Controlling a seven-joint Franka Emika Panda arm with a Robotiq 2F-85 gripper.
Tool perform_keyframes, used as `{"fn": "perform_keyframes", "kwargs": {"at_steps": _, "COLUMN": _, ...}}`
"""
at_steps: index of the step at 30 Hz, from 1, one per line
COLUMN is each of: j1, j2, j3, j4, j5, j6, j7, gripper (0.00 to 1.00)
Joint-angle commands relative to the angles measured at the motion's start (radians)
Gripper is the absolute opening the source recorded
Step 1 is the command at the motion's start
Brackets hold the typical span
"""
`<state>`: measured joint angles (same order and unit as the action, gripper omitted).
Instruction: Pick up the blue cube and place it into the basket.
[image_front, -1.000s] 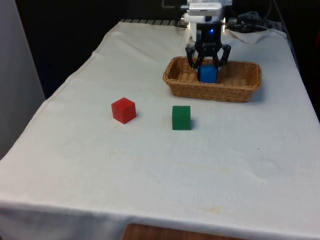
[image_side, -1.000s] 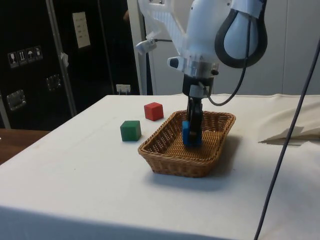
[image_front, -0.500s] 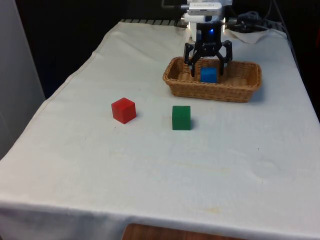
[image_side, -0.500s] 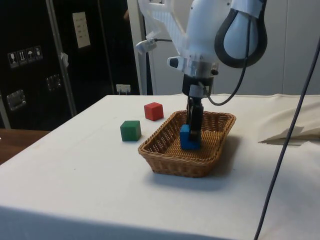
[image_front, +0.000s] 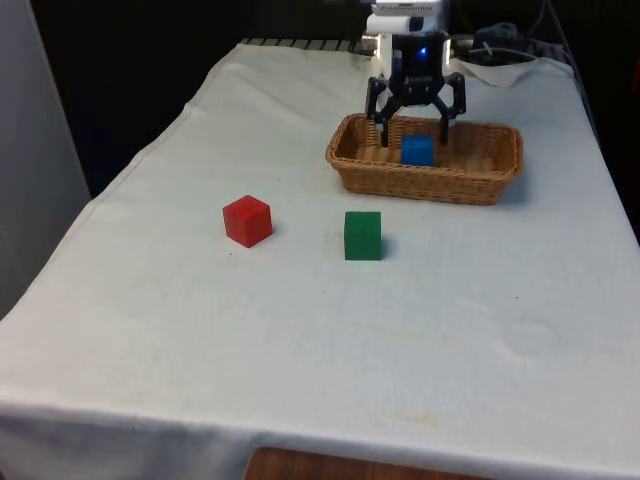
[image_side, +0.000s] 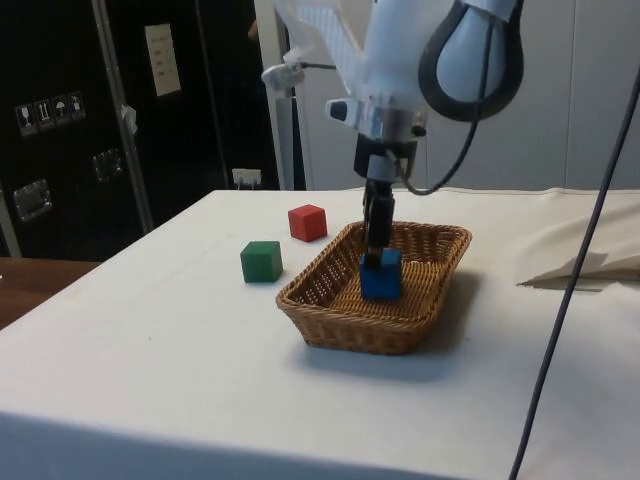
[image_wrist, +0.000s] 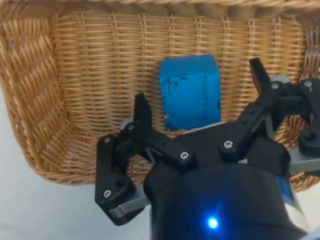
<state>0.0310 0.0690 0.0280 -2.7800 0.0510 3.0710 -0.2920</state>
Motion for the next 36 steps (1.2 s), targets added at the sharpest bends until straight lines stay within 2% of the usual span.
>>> {"fn": "perform_keyframes", "kwargs": {"at_steps": 1, "j1": 0.0, "j2": -0.013, "j3": 0.001, "j4": 0.005, "j5": 0.006, "j6": -0.022, "j7": 0.004, "gripper": 1.0}}
{"fn": "perform_keyframes", "kwargs": {"at_steps": 14, "j1": -0.001, "j2": -0.049, "j3": -0.005, "j4": 0.063, "j5": 0.006, "j6": -0.104, "j7": 0.026, "gripper": 1.0}}
{"fn": "perform_keyframes", "kwargs": {"at_steps": 28, "j1": -0.001, "j2": -0.042, "j3": -0.011, "j4": 0.146, "j5": 0.002, "j6": -0.165, "j7": 0.056, "gripper": 1.0}}
{"fn": "perform_keyframes", "kwargs": {"at_steps": 29, "j1": -0.001, "j2": -0.045, "j3": -0.01, "j4": 0.137, "j5": 0.002, "j6": -0.156, "j7": 0.051, "gripper": 1.0}}
{"fn": "perform_keyframes", "kwargs": {"at_steps": 36, "j1": -0.001, "j2": -0.023, "j3": -0.014, "j4": 0.195, "j5": 0.0, "j6": -0.191, "j7": 0.07, "gripper": 1.0}}
